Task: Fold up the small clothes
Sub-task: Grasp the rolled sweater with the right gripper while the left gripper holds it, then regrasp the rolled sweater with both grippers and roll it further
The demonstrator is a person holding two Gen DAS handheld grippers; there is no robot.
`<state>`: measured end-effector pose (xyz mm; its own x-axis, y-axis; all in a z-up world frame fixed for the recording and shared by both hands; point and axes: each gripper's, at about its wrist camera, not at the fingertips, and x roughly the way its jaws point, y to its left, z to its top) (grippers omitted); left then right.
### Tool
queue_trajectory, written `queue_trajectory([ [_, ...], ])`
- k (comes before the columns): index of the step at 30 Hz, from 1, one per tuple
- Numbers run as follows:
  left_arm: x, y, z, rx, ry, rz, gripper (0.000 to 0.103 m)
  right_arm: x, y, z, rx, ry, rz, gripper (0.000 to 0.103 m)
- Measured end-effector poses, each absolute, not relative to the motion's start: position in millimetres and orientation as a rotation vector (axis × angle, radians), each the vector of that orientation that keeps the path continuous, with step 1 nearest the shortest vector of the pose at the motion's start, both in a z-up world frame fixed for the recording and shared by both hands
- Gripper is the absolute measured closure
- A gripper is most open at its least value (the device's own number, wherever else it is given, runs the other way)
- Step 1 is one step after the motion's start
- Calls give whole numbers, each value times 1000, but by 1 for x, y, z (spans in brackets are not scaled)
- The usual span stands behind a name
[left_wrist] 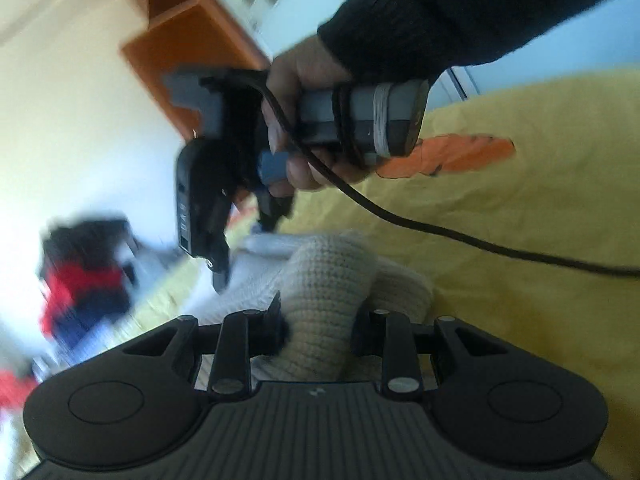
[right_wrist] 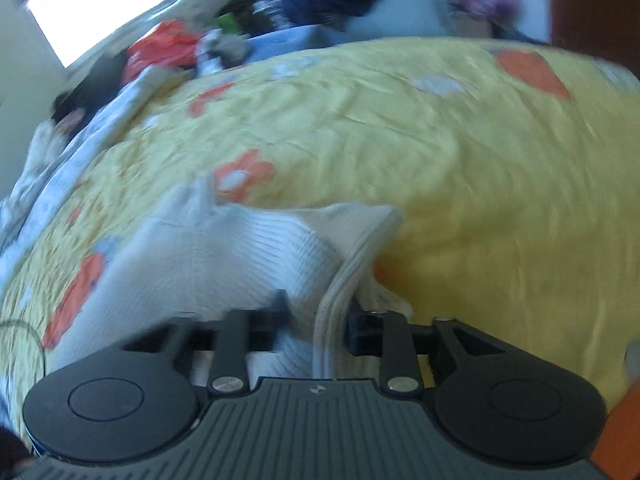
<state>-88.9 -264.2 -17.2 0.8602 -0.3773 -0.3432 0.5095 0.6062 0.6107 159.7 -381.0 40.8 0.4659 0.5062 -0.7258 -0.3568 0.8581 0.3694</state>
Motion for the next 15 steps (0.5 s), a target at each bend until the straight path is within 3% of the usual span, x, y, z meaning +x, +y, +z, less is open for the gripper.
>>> queue_trajectory([
  [2, -96, -250, -10, 758, 151, -540, 73, 155, -395, 36, 280, 927, 546, 57],
  [4, -109, -224, 5, 740, 91, -560, 71, 151, -411, 42, 386, 893, 512, 41],
  [7, -134, -181, 11, 727, 40, -513, 54, 140, -430, 60, 478, 796, 465, 42],
  [15, -139, -127, -10, 802, 177, -297, 54, 146, -406, 59, 425, 866, 545, 41],
])
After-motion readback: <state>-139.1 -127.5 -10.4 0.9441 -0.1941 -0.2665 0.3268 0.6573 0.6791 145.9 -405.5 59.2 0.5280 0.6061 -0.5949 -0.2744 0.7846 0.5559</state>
